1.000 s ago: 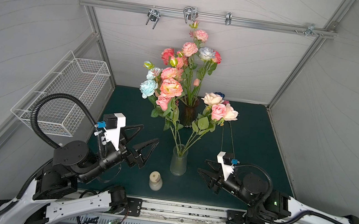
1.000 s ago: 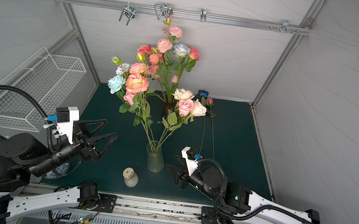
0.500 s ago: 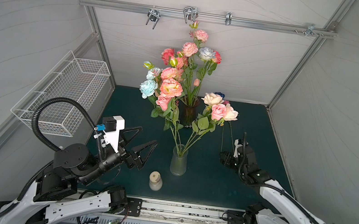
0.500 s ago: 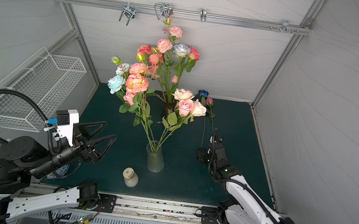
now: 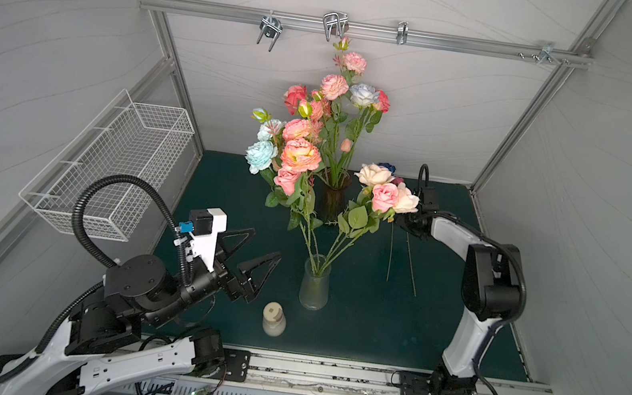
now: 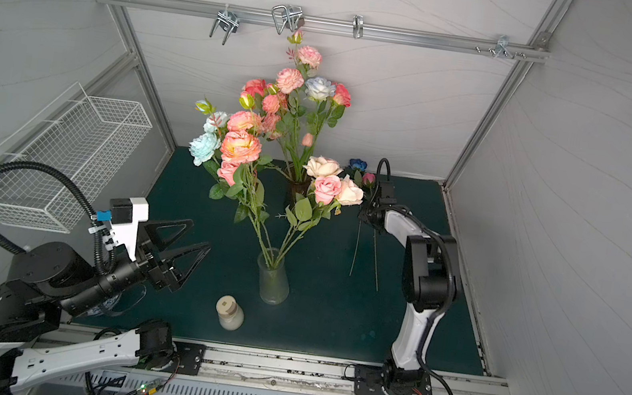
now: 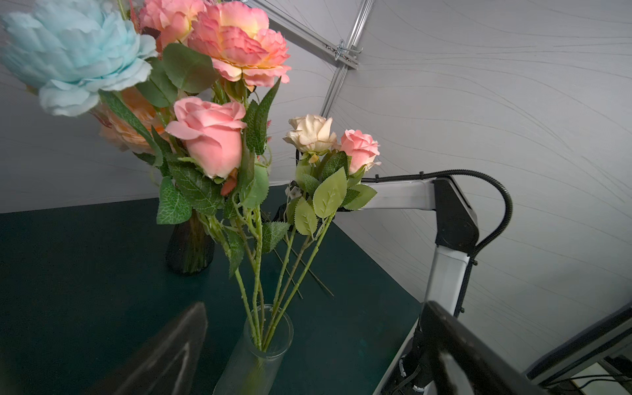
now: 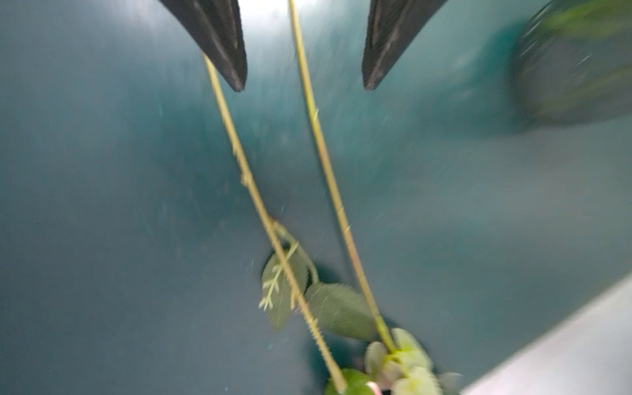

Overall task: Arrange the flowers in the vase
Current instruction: 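Grasp a pink rose stem from the pile with the right gripper, then lift the pink rose high with the right gripper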

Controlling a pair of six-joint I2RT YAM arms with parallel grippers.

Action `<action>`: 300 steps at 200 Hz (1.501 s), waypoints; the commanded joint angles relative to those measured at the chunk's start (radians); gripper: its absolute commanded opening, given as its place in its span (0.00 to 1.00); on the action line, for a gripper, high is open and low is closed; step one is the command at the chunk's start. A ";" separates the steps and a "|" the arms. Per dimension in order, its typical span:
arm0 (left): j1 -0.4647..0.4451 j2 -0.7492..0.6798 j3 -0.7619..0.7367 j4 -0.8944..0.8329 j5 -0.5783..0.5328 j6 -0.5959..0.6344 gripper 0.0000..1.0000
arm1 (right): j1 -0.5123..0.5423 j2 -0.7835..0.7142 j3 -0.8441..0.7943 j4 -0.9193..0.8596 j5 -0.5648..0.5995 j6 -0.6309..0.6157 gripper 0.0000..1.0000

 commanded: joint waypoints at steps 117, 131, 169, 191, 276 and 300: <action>0.002 -0.015 -0.004 0.045 0.052 -0.016 0.99 | -0.022 0.216 0.313 -0.281 0.139 -0.080 0.52; 0.002 -0.015 -0.007 0.052 0.053 -0.017 0.99 | -0.025 0.271 0.390 -0.356 0.134 -0.081 0.48; 0.002 -0.007 -0.002 0.048 0.055 -0.017 0.99 | -0.025 0.398 0.564 -0.517 0.120 -0.076 0.23; 0.002 -0.007 0.002 0.044 0.054 -0.020 0.99 | -0.028 0.405 0.576 -0.534 0.120 -0.069 0.09; 0.001 0.007 0.024 0.036 0.067 -0.016 0.99 | -0.053 0.009 0.162 -0.230 0.160 -0.044 0.00; 0.002 0.020 0.042 0.031 0.083 -0.016 0.99 | -0.053 -0.175 -0.014 -0.126 0.159 -0.007 0.00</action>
